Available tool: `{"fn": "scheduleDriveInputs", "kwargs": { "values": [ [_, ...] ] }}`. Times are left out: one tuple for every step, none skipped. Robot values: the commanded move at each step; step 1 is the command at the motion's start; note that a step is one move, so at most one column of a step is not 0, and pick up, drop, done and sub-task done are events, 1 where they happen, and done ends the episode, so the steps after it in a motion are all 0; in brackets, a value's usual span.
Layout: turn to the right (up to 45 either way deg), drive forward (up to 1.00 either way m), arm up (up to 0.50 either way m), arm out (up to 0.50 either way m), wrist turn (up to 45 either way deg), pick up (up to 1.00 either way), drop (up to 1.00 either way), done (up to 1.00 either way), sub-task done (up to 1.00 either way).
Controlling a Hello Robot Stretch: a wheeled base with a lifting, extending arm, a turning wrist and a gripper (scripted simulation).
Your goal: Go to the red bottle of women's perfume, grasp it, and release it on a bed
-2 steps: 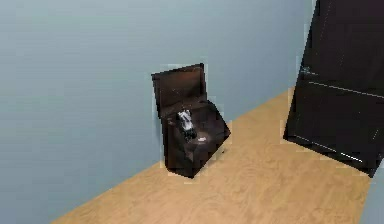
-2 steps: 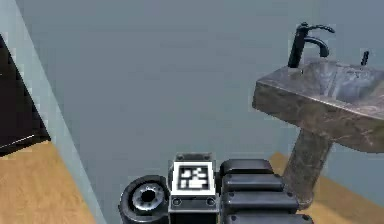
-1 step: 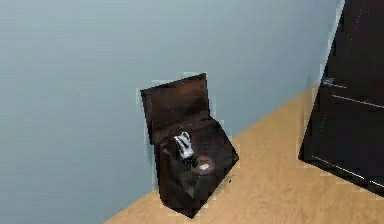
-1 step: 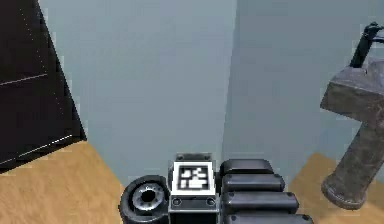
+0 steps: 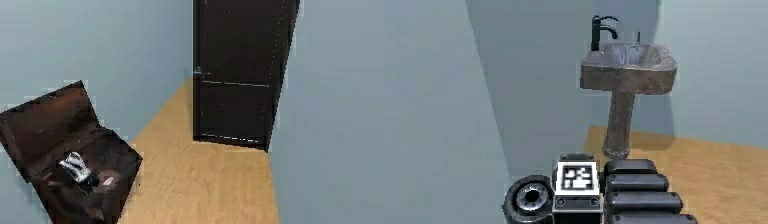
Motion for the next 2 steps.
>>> {"fn": "scheduleDriveInputs", "kwargs": {
  "values": [
    [0.0,1.0,0.0,0.0,0.0,0.0,0.0,0.0,0.0],
    [3.0,0.0,0.0,0.0,0.0,0.0,0.0,0.0,0.0]
  ]
}}
